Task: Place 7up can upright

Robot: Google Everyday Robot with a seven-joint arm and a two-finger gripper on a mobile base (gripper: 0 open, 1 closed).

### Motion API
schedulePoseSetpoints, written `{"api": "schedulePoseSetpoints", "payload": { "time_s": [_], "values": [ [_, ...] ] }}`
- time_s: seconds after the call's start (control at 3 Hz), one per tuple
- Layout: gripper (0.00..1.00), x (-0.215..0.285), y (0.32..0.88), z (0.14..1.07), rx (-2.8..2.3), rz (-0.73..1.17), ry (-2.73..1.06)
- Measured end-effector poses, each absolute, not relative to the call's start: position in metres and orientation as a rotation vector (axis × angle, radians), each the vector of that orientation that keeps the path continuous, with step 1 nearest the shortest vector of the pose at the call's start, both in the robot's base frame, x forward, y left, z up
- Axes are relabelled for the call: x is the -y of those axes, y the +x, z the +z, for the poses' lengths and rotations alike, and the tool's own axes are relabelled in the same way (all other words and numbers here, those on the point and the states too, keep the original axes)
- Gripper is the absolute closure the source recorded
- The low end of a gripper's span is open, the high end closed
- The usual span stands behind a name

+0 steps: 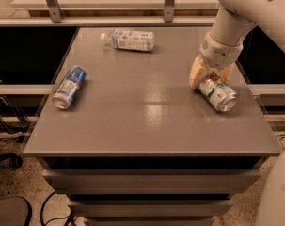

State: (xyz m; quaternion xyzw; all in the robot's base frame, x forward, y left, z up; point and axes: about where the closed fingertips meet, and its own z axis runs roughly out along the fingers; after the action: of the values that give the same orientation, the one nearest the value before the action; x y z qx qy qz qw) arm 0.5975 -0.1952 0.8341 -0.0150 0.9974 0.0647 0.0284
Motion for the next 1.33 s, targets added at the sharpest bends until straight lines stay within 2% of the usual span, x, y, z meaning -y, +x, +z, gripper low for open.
{"api": "schedulePoseSetpoints", "payload": {
  "time_s": [0.33,0.67,1.33],
  "values": [
    [0.95,0.192,0.6,0.846,-3.041,0.211,-0.109],
    [1.0,0.18,0.602,0.867,-2.956,0.263,-0.255],
    [1.0,0.137,0.599,0.915,-2.621,0.434,-0.69]
  ]
}}
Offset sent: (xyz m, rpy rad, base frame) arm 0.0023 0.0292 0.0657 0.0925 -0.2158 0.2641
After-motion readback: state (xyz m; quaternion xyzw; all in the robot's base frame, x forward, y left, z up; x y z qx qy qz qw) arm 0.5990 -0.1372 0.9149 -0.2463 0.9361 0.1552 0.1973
